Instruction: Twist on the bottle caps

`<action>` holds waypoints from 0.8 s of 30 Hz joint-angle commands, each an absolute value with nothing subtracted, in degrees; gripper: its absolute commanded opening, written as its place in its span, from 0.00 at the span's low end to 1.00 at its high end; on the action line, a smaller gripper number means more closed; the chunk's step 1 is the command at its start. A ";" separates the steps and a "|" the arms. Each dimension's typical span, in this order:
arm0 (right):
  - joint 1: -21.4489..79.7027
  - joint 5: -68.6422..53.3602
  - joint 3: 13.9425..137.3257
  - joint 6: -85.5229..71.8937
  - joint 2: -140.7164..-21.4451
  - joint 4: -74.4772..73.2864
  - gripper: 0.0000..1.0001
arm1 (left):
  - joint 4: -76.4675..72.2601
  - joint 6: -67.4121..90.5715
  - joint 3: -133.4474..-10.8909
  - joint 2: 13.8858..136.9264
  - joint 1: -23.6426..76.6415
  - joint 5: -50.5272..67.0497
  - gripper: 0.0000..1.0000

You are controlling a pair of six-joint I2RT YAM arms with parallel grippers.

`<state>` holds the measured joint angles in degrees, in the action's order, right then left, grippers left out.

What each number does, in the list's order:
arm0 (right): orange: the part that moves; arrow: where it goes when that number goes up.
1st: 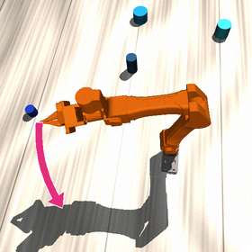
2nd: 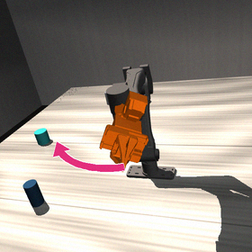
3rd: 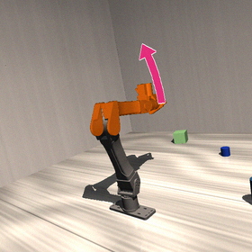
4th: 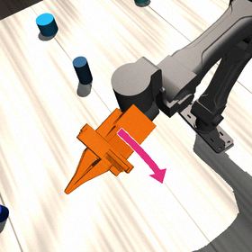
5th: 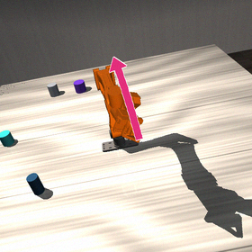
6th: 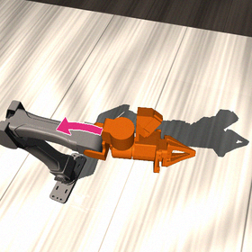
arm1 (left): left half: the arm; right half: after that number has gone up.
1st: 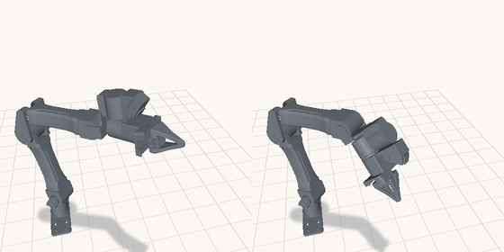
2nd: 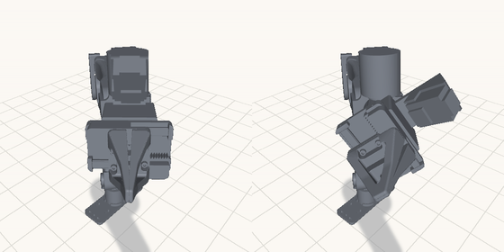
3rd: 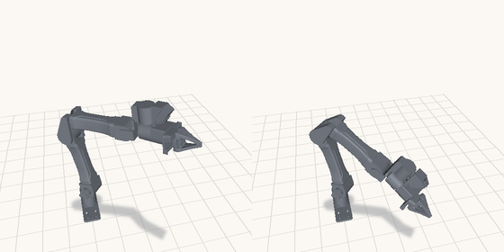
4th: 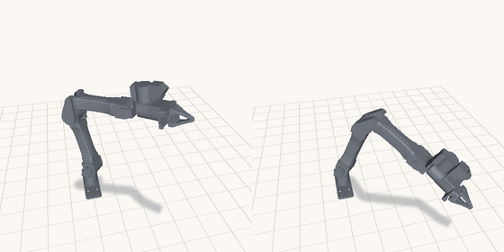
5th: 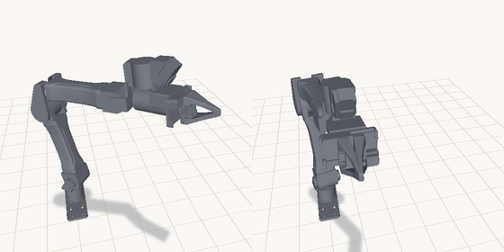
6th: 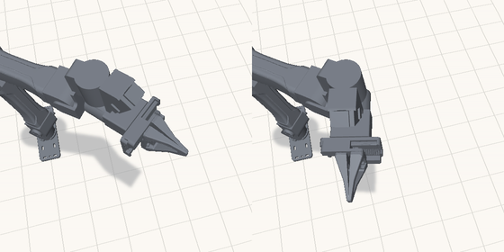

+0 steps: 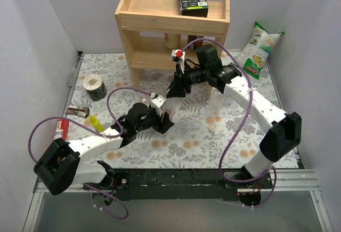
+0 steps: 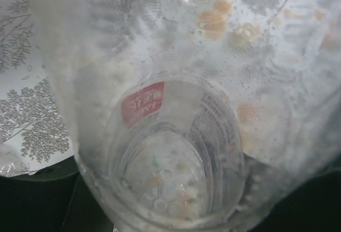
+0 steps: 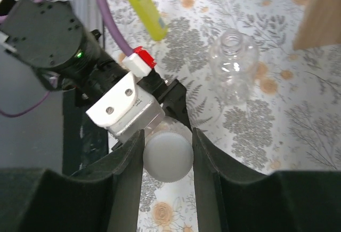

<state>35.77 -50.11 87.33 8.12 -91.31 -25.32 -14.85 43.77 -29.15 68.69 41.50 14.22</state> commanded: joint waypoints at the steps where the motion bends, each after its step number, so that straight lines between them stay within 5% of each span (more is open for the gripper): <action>1: 39.11 -43.51 91.84 6.50 -91.67 -30.93 0.08 | -15.30 50.80 -33.14 70.93 41.22 -2.28 0.00; 5: 38.85 -42.45 92.46 10.10 -91.58 -33.39 0.06 | -15.38 50.63 -31.47 69.17 41.13 -0.10 0.01; 6: 38.67 -42.54 92.46 11.76 -91.50 -34.44 0.06 | -15.21 50.02 -31.12 68.82 41.05 2.78 0.26; 10: 36.74 -43.95 93.95 16.25 -91.49 -39.18 0.06 | -16.17 46.51 -28.13 65.58 40.78 7.73 0.98; 24: 31.73 -31.04 114.08 30.93 -99.40 -56.86 0.04 | -8.53 38.32 -28.39 63.46 40.26 12.92 0.98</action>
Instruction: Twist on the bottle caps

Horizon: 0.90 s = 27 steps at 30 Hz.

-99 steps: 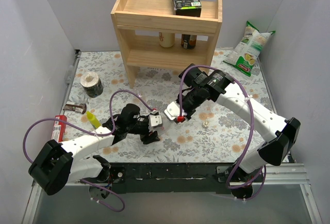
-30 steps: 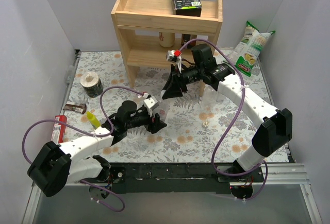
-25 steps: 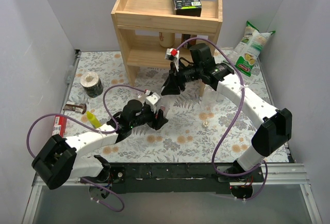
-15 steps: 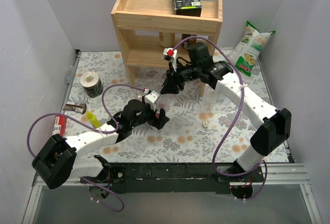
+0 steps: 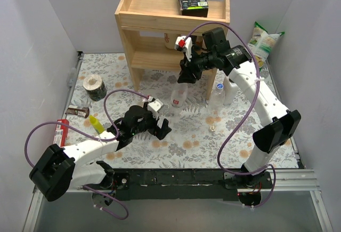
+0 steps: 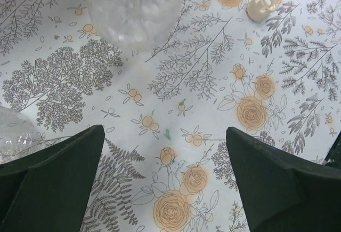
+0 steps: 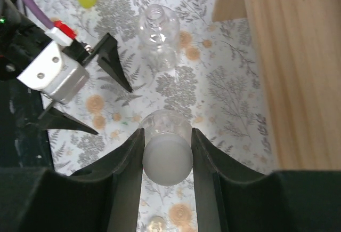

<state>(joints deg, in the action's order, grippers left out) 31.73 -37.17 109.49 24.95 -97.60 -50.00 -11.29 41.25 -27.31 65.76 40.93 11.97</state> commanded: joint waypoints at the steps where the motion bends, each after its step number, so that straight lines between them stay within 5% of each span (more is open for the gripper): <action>1: 31.55 -29.81 114.34 31.46 -100.10 -57.47 0.04 | -8.26 38.15 -28.65 63.28 40.17 13.09 0.98; 27: 25.84 -27.07 89.39 31.29 -90.71 -40.34 0.09 | -9.76 38.94 -28.83 64.60 39.29 15.73 0.98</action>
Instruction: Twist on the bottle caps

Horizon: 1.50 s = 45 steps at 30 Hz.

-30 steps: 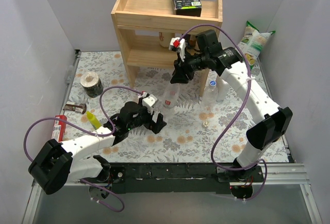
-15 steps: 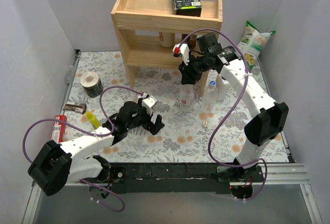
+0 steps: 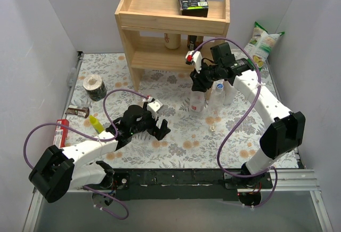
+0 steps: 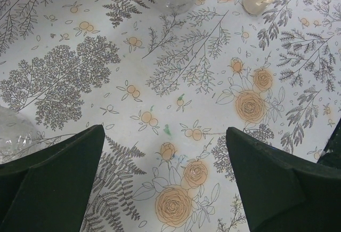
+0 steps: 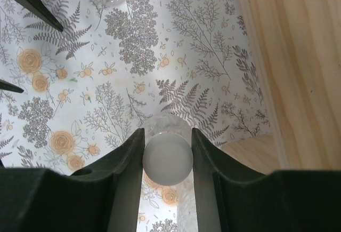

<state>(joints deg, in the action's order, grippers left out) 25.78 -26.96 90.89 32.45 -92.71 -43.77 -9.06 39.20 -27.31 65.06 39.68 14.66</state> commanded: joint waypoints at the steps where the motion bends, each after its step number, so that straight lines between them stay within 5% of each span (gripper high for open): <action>1: 25.84 -26.81 89.04 31.29 -90.27 -40.17 0.11 | -9.76 38.85 -28.92 64.69 39.29 15.99 0.98; 13: 25.84 -25.75 87.28 31.11 -87.80 -40.43 0.39 | -11.43 39.55 -28.83 65.65 38.94 17.75 0.98; 30: 25.84 -24.43 86.40 30.24 -86.75 -39.99 0.58 | -12.04 39.90 -28.30 65.65 38.85 18.98 0.98; 45: 25.84 -25.05 86.48 29.71 -86.57 -39.46 0.60 | -11.25 39.55 -28.83 65.30 38.85 18.55 0.98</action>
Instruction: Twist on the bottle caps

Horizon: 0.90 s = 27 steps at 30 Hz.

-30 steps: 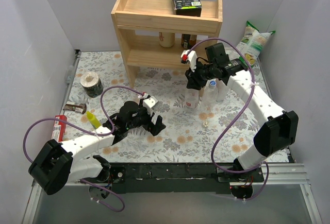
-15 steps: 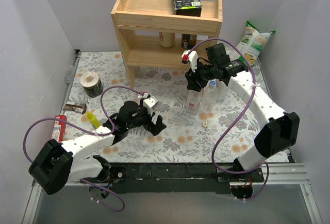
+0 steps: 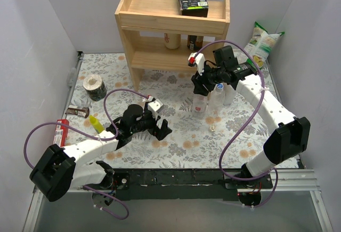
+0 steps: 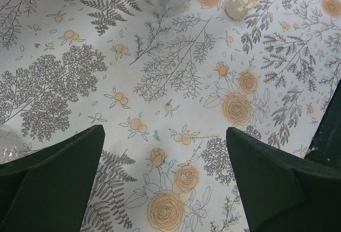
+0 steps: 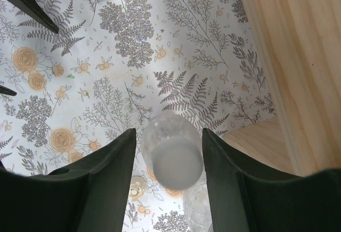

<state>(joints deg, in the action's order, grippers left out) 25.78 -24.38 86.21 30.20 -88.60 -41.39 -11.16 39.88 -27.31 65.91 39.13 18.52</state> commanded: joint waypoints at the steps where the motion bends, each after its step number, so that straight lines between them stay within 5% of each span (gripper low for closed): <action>1: 25.84 -26.18 87.62 29.45 -86.66 -39.46 0.60 | -10.64 39.29 -29.87 65.22 38.85 18.46 0.98; 7: 26.10 -32.60 95.61 24.53 -88.33 -36.57 0.68 | 4.29 36.12 -42.34 61.97 33.94 20.45 0.98; 15: 32.85 -28.92 108.43 15.12 -96.49 -26.55 0.70 | 25.54 39.81 -73.86 65.30 12.51 21.53 0.98; 27: 44.38 -29.79 102.93 12.66 -106.44 -11.88 0.75 | 21.27 47.55 -71.19 57.22 1.15 21.26 0.98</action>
